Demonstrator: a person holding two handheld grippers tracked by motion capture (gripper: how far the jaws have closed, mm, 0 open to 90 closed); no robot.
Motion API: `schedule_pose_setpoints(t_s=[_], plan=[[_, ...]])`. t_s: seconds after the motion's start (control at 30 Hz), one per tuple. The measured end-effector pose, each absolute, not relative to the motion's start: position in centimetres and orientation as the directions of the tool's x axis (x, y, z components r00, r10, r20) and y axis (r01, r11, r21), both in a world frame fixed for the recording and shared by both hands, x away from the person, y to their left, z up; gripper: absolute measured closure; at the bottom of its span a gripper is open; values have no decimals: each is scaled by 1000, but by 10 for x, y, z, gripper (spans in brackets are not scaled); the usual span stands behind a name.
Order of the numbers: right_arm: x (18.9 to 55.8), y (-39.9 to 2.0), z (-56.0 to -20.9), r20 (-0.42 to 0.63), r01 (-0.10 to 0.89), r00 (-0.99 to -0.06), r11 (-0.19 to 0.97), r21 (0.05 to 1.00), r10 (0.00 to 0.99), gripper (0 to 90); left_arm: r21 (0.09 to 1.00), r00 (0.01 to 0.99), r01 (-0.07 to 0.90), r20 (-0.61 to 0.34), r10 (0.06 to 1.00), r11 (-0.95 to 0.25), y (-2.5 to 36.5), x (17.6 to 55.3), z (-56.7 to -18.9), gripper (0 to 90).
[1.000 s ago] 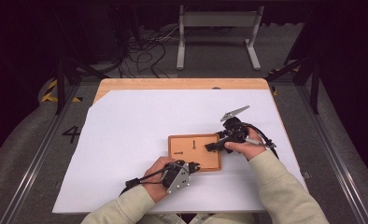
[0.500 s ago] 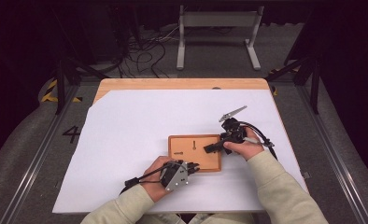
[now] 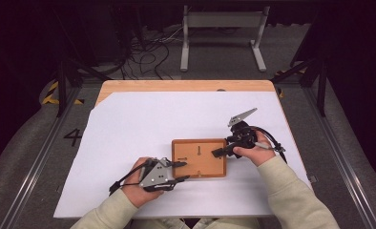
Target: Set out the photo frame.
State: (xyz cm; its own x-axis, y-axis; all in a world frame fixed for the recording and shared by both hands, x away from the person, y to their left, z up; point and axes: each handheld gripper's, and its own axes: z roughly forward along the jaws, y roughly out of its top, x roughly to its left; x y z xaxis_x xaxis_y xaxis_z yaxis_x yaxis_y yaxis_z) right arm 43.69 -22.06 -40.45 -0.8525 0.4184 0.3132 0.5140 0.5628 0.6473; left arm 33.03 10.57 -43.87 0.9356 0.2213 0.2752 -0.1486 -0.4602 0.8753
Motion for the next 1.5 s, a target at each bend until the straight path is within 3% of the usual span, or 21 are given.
schedule_pose_setpoints(t_s=[0.5,0.8,1.13,1.5], plan=[[400,-222,-385,117,321,-933,644,695,339,549,958,874,-4,142,464,-285,175,341,-428,524],[373,-222,-379,-7,202,-958,690,695,287,599,959,797,106,77,599,-263,199,354,-438,489],[349,-222,-376,-55,150,-965,712,686,257,639,937,783,187,39,621,-295,198,359,-445,490],[329,-221,-382,-71,122,-971,732,670,228,608,930,778,235,-5,628,-284,199,364,-451,500]])
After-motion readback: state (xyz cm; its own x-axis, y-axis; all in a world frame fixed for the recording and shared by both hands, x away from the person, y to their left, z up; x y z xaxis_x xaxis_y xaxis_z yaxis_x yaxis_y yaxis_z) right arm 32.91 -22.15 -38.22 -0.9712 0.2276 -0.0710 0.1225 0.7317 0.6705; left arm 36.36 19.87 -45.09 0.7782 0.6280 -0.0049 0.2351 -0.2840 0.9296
